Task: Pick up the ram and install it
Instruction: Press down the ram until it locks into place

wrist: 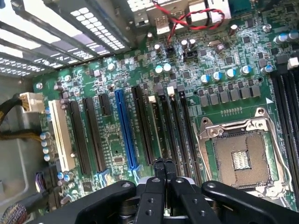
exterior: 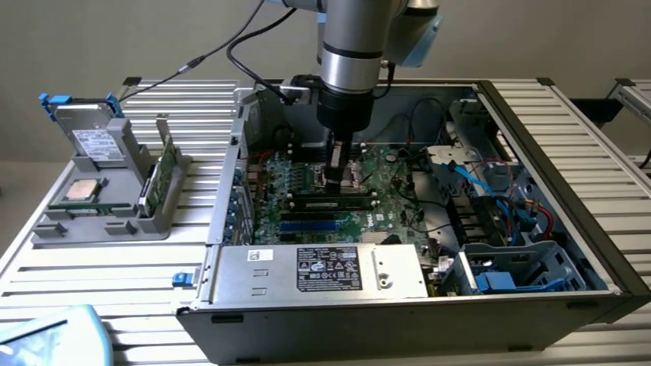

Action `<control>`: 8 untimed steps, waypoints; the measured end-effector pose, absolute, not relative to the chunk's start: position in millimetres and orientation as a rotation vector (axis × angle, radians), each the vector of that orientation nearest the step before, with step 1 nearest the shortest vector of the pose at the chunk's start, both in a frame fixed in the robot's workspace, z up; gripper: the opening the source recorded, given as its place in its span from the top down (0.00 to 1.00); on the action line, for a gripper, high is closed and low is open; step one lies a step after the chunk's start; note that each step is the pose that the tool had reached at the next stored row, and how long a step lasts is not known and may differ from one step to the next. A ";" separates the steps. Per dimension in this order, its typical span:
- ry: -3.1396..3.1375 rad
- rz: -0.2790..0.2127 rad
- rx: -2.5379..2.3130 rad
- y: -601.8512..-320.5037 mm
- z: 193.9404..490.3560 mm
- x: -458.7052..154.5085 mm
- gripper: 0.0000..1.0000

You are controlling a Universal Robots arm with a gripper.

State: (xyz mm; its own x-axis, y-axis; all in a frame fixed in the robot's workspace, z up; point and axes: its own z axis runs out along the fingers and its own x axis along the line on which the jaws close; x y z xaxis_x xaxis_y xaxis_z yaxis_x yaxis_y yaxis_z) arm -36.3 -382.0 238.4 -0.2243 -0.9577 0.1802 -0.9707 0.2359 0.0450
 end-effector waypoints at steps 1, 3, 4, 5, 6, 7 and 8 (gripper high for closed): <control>-2.345 0.112 1.821 -382.0 238.4 -36.3 0.90; -2.374 0.108 1.781 -382.0 238.4 -36.3 0.90; -2.401 0.104 1.743 -382.0 238.4 -36.3 0.90; -2.415 0.102 1.723 -382.0 238.4 -36.3 0.90; -2.429 0.099 1.702 -382.0 238.4 -36.3 0.90; -2.442 0.097 1.682 -382.0 238.4 -36.3 0.90; -2.455 0.095 1.661 -382.0 238.4 -36.3 0.90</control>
State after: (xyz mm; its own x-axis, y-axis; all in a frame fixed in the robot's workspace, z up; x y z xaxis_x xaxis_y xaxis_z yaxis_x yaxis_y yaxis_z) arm -36.3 -382.0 238.4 -0.3620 -0.9146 0.1800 -0.9258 0.3753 0.0450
